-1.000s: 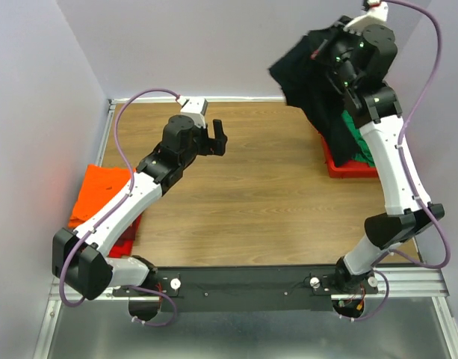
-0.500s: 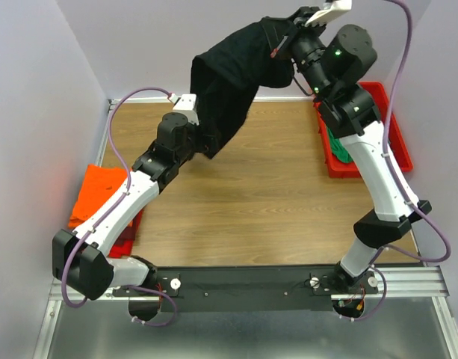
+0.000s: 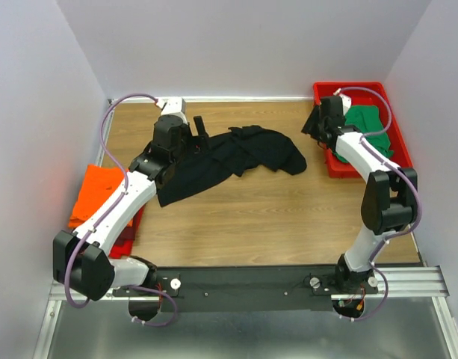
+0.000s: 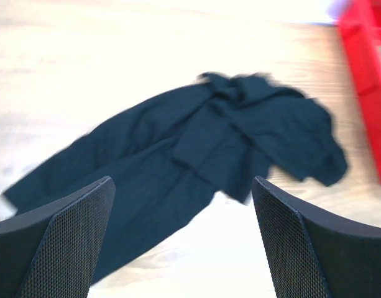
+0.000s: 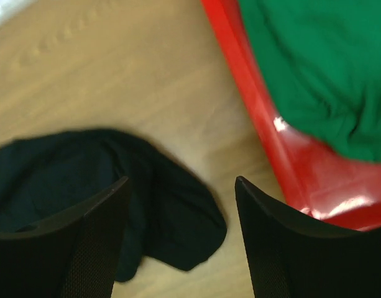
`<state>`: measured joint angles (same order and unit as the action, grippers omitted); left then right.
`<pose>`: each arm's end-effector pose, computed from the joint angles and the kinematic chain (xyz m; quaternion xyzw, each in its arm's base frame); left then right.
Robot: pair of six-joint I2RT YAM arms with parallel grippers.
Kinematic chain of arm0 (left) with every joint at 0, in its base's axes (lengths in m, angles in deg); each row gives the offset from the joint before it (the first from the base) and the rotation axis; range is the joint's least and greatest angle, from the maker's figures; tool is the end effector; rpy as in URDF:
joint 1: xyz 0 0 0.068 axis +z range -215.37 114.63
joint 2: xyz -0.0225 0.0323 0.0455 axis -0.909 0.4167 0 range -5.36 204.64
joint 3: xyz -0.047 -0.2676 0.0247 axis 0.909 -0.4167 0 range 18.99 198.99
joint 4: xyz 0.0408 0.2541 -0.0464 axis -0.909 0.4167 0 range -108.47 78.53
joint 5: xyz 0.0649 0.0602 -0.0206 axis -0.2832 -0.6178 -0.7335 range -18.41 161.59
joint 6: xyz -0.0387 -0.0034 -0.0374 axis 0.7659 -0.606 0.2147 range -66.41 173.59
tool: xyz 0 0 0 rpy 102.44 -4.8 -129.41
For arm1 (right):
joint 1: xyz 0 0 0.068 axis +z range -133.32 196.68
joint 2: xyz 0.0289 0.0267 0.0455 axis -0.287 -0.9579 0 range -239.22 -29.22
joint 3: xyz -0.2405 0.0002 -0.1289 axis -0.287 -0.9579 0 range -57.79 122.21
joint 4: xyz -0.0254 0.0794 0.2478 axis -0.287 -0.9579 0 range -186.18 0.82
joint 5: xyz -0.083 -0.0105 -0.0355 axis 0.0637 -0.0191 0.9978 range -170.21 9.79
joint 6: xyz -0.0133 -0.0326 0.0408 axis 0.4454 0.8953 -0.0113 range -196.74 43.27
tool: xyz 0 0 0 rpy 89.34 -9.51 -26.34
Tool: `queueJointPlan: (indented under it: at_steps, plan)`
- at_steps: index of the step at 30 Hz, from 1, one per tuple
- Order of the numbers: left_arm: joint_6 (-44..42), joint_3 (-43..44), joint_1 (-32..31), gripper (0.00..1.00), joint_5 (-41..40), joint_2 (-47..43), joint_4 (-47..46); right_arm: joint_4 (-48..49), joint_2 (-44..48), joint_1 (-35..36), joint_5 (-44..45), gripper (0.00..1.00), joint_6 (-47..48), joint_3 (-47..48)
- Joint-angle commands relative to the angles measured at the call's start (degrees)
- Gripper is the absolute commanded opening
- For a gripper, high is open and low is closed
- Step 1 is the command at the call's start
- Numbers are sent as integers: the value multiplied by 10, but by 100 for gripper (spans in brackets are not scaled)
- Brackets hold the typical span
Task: Fold and stack the t-shirts
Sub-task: Move the tshirt to the center of the board, then flatten the tshirt out
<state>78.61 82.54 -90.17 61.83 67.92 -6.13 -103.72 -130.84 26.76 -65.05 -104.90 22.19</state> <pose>0.2720 -0.1191 0.3430 -0.0491 0.8263 -0.1705 0.5346 0.4058 0.0627 0.2736 0.1979 0.8636 0.0359 0.4624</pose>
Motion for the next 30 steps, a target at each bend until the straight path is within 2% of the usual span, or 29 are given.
queueJointPlan:
  at_steps: [1,8,14,20,23,26,30]
  plan:
    - [65,-49,18,97,-63,-19,41,7,40,17,-80,74,-40,-46]
    - [216,-155,30,91,-97,-43,71,8,82,77,-101,75,-41,-127]
    - [295,-206,67,87,-97,2,109,33,103,132,-137,75,-54,-175]
    - [333,-239,98,86,-94,28,125,48,86,147,-148,75,-53,-181]
    - [346,-260,109,82,-85,30,115,54,82,147,-148,75,-49,-182]
    - [350,-266,120,72,-84,43,103,59,71,147,-174,74,-47,-177]
    - [349,-263,133,69,-94,54,95,65,67,147,-184,74,-46,-178]
